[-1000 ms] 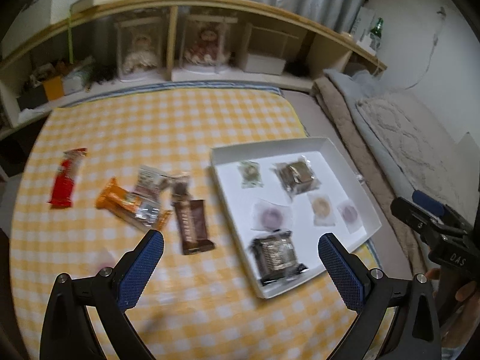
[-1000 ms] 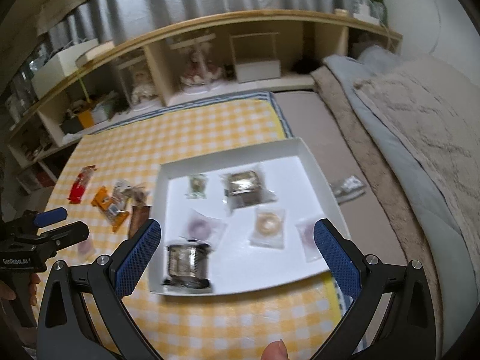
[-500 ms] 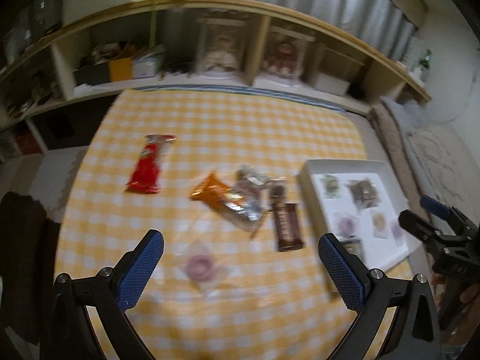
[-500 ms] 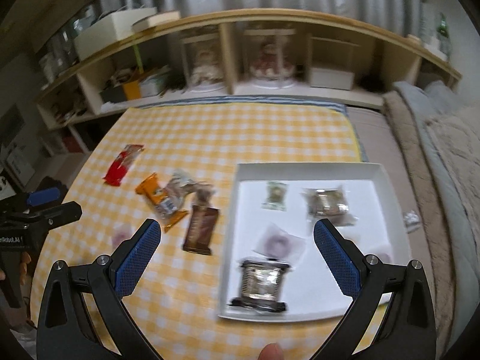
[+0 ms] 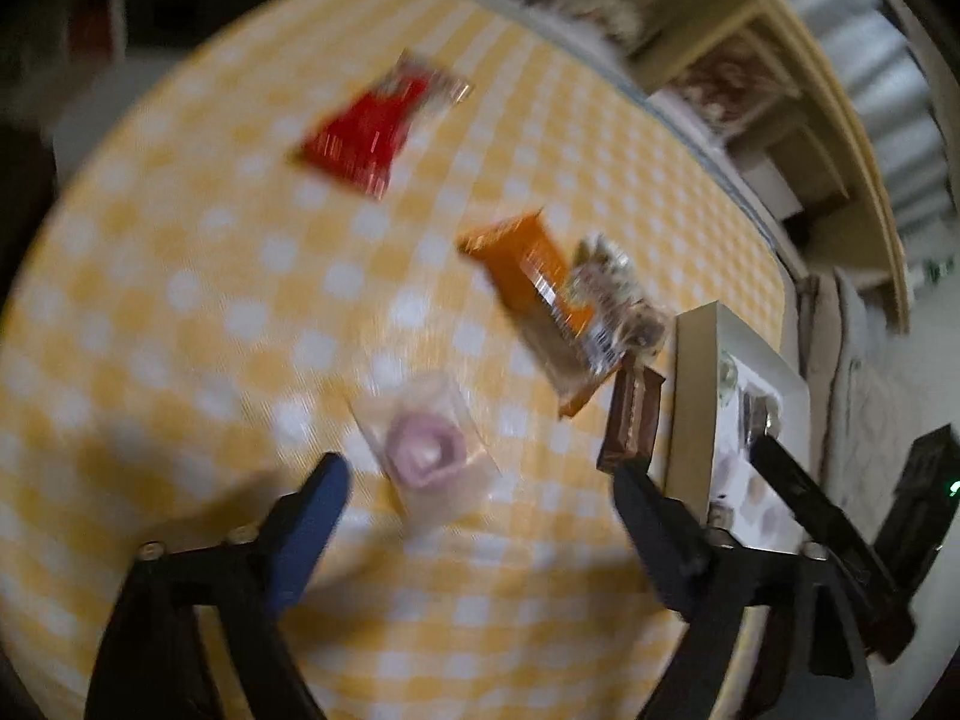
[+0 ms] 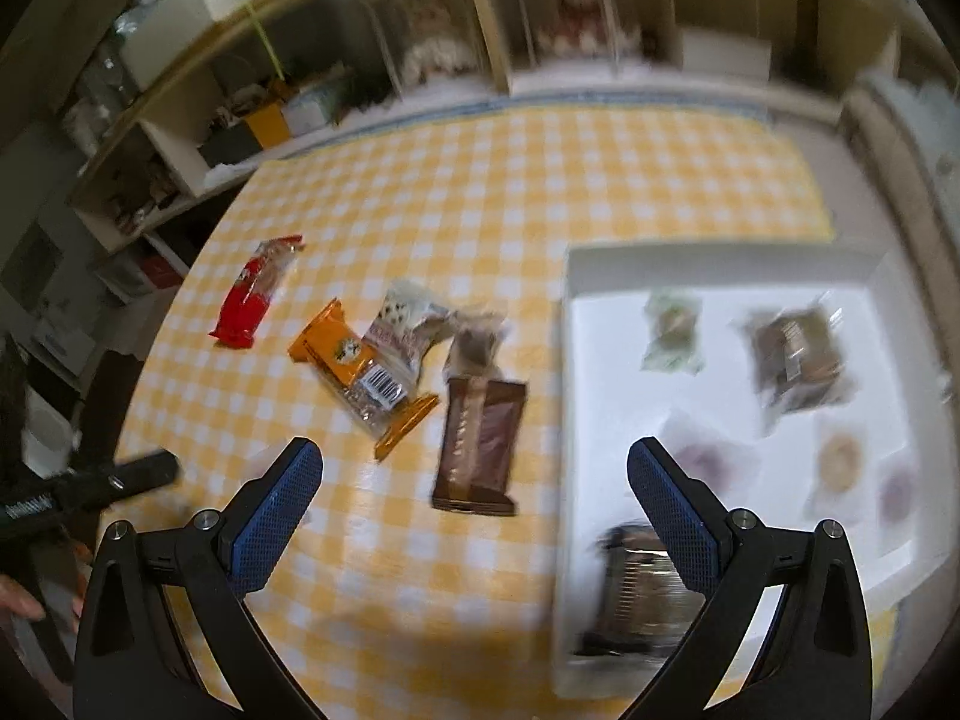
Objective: Organize snacks
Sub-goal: 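Grasp the brown chocolate bar with the right tool while the left grasps the pink-ring pouch, then lift the chocolate bar and pink-ring pouch and carry both toward the tray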
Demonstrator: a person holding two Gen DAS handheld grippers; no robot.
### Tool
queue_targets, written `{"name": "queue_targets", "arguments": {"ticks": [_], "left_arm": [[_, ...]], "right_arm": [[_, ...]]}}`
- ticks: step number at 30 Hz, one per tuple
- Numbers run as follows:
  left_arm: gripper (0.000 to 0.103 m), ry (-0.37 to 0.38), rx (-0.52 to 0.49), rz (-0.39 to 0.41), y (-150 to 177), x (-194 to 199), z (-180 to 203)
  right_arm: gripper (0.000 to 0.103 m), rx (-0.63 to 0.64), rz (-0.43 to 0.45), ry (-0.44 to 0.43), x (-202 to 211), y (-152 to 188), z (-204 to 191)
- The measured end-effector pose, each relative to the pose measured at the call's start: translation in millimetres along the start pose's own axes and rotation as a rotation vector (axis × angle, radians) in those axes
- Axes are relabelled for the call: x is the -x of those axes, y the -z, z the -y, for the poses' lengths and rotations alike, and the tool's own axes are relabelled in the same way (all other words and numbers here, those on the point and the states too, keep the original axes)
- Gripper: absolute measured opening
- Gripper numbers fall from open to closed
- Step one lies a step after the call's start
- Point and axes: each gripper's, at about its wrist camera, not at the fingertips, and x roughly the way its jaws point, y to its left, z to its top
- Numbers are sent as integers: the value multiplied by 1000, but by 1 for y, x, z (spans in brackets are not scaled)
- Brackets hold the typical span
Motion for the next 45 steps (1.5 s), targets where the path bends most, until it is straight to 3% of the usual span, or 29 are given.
{"name": "queue_targets", "arguments": {"ticks": [2, 8, 12, 17, 22, 29, 37, 45], "left_arm": [[80, 8, 69, -33, -5, -13, -12], [78, 6, 180, -58, -12, -37, -30], [78, 14, 193, -78, -13, -50, -28], [78, -10, 180, -68, -9, -67, -29], [77, -48, 119, -45, -10, -76, -16], [75, -105, 23, -28, -9, -87, 1], [50, -167, -157, -33, -6, -97, 24], [51, -278, -364, -49, 5, -114, 46]], "right_arm": [[56, -17, -43, -21, -15, -1, 0], [42, -15, -158, 4, -58, 0, -7], [41, -1, -197, 55, -80, 3, -12], [41, 113, -203, 185, -97, 6, -27], [38, 193, -214, 230, -110, 15, -38], [35, 284, -216, 201, -106, 40, -48], [35, 375, -253, 126, -93, 85, -58], [26, 314, -283, -4, -59, 120, -49]]}}
